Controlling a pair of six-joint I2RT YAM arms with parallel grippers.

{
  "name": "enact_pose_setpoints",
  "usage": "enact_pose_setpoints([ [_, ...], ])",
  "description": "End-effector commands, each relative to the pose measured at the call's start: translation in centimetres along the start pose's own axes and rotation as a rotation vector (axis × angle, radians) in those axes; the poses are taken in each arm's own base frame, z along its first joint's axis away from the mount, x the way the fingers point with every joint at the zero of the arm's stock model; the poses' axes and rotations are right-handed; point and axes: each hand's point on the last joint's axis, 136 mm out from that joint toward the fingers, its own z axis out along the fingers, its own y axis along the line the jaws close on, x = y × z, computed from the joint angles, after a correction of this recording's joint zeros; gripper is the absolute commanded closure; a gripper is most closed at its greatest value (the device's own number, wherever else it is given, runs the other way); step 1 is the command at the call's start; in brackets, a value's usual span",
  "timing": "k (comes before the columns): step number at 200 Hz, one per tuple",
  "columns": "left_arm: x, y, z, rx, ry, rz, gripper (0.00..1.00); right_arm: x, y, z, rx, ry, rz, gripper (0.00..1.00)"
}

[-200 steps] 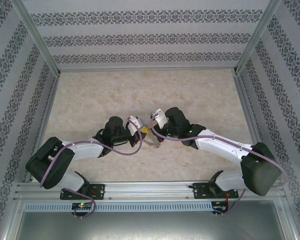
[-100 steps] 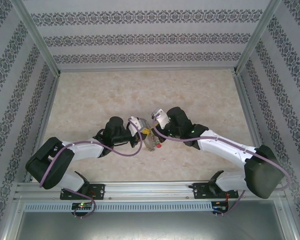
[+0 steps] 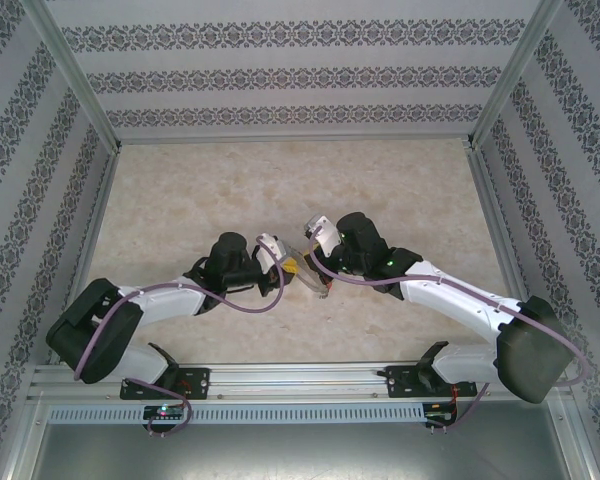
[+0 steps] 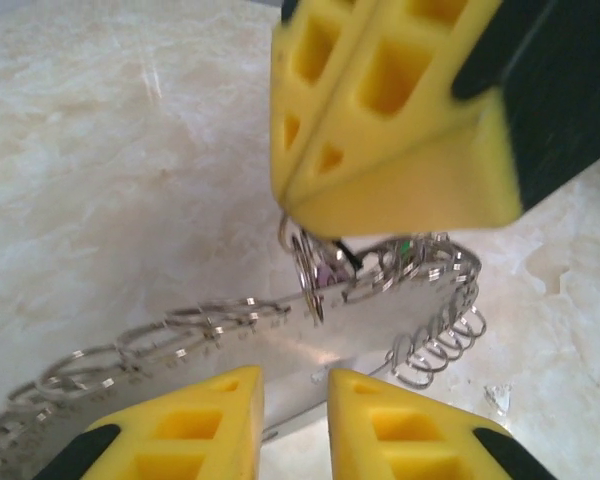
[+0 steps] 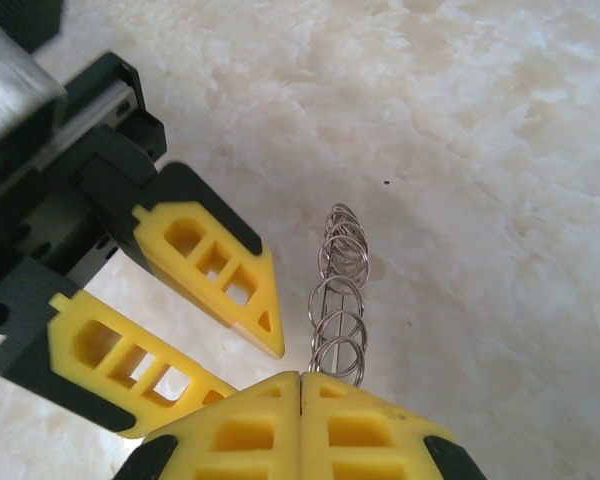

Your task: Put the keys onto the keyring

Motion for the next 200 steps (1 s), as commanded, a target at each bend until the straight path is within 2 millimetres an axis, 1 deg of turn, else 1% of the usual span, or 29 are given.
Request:
enact_pose_setpoints([
  [1, -2.4, -0.8, -0.5, 0.026, -0.046, 0.052, 0.74, -2.5, 0.3, -1.0, 0.005, -0.065, -0.031, 1.00],
  [27, -3.1, -1.3, -0.6, 0.030, -0.049, 0.070, 0.72, -2.5, 0.1, -1.0, 0.013, -0.065, -0.028, 1.00],
  [49, -3.1, -1.5, -0.4, 0.023, -0.041, 0.082, 0.71, -2.5, 0.1, -0.9, 0.012, -0.065, -0.025, 1.00],
  [68, -2.8, -1.3, -0.1, 0.007, -0.023, 0.087, 0.71, -2.7, 0.2, -1.0, 0.007, -0.070, -0.022, 1.00],
  [90, -2.4, -0.5, 0.2, -0.032, -0.004, 0.085, 0.71, -2.6, 0.3, -1.0, 0.006, -0.068, -0.022, 1.00],
  [108, -2.6, -0.1, 0.2, -0.053, -0.008, 0.093, 0.70, -2.6, 0.3, -1.0, 0.004, -0.069, -0.022, 1.00],
  [125, -2.8, -0.2, 0.4, -0.043, -0.006, 0.101, 0.70, -2.6, 0.3, -1.0, 0.003, -0.069, -0.020, 1.00],
  [200, -2.4, -0.2, 1.1, -0.013, 0.043, 0.138, 0.71, -2.4, 0.3, -1.1, 0.004, -0.071, -0.016, 1.00],
])
